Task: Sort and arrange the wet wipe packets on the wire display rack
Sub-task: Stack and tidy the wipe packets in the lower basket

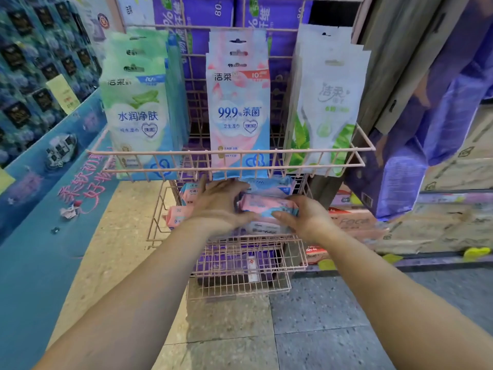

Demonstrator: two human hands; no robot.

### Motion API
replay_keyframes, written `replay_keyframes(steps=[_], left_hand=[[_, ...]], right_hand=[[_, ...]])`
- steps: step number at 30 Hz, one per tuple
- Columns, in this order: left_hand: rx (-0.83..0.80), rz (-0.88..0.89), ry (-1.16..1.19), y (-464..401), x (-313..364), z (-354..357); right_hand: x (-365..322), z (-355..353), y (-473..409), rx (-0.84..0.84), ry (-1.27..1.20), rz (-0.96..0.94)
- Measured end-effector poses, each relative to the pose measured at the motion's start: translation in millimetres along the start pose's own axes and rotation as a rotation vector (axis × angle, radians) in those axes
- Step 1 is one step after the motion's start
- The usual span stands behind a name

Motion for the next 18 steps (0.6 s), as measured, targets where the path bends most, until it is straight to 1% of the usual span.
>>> replay_keyframes(steps=[2, 4, 7, 12, 14, 16, 18], left_hand=[[0.0, -0.019, -0.103, 7, -3, 0], [-0.029, -0.049, -0.161, 10, -1, 1], [-0.024, 0.029, -0.259, 14, 6, 12], [0.008, 0.071, -0.315, 18, 8, 28], [0.026, 0.057, -0.303, 17, 10, 26], [0.041, 0.056, -0.286, 18, 11, 23], [0.041, 0.052, -0.272, 22, 11, 20]], right_hand=[[3, -12, -6, 0.005, 0.053, -0.035], [1, -19, -15, -0.013, 0.181, -0.083], [-9, -16, -26, -0.094, 0.382, -0.129], [-17, -13, -33, -0.082, 0.451, -0.056], [-13, -8, -31, -0.03, 0.375, -0.036], [-8, -3, -26, -0.035, 0.144, 0.0], [-7, -5, -16, -0.052, -0.038, -0.021]])
Point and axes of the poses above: each hand's wrist, its own y-axis away from the middle knuckle, its own z-axis out of the palm, x = y × z, the point moved 2 cm from there along -y, towards the middle knuckle, and after that the axes turned 6 degrees about x, right-handed, at the moved point
